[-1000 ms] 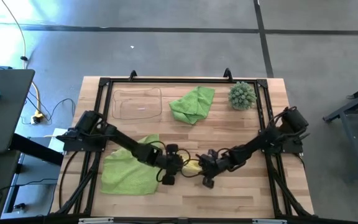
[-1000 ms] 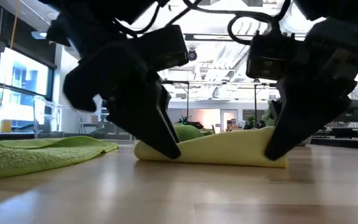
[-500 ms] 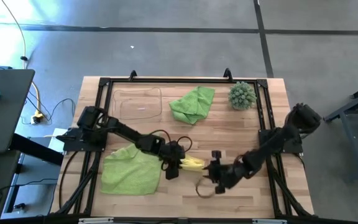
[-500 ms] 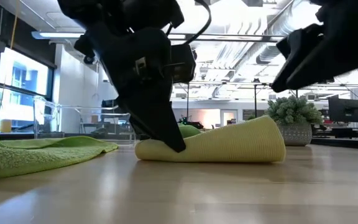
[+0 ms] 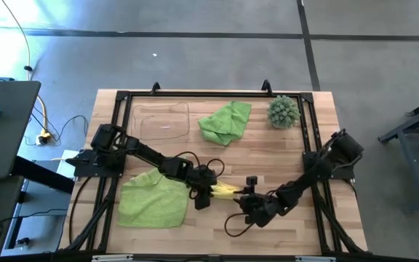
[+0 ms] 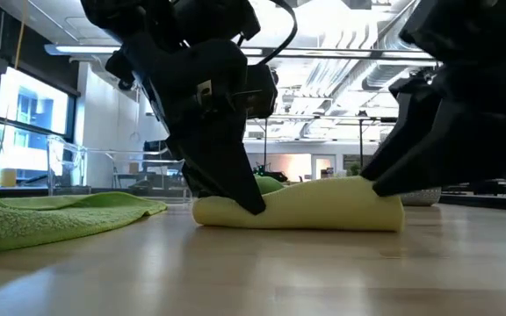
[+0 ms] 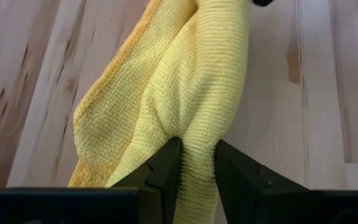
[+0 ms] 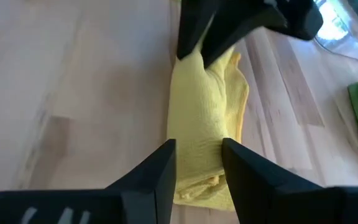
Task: Roll microfiber towels into tight, uniform cylinder then place into a basket
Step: Roll the yellow towel
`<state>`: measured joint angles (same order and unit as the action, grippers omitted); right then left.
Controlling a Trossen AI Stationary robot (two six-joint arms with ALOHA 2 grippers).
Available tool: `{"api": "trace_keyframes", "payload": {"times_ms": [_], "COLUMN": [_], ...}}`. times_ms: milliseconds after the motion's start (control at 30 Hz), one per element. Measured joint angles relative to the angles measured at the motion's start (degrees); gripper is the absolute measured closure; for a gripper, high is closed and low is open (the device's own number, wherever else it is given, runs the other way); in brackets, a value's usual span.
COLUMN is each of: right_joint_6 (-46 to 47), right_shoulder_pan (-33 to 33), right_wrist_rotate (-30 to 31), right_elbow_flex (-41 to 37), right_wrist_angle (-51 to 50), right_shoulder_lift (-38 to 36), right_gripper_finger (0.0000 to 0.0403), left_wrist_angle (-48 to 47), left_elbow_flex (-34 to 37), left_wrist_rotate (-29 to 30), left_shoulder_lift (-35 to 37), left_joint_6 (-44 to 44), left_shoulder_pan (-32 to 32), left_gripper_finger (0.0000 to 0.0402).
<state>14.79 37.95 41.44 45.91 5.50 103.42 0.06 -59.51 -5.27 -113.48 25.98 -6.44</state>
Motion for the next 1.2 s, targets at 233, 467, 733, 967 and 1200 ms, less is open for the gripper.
{"api": "trace_keyframes", "payload": {"times_ms": [233,467,733,967,1200], "right_joint_6": [12.1,27.5,35.4,40.7,41.3], "right_shoulder_pan": [-3.3,-4.9,-5.0,-5.1,-5.4], "right_wrist_rotate": [-11.5,-17.5,-18.3,-19.0,-19.3], "right_elbow_flex": [0.1,0.5,0.4,0.3,0.2], "right_wrist_angle": [-4.0,-7.5,-9.5,-10.3,-10.1], "right_shoulder_lift": [0.4,0.5,0.5,0.5,0.5], "right_gripper_finger": [0.0218,0.0186,0.0233,0.0264,0.0265], "left_wrist_angle": [0.2,-1.1,-7.8,-4.4,3.9], "left_elbow_flex": [0.0,0.2,0.2,0.1,0.0], "left_wrist_rotate": [0.4,1.2,2.0,8.0,28.1], "left_shoulder_lift": [0.1,3.2,9.6,8.8,4.2], "left_joint_6": [-1.0,-7.2,-18.7,-31.7,-41.6], "left_shoulder_pan": [0.0,0.0,-1.2,-7.8,-12.0], "left_gripper_finger": [0.0313,0.0293,0.0265,0.0261,0.0261]}}
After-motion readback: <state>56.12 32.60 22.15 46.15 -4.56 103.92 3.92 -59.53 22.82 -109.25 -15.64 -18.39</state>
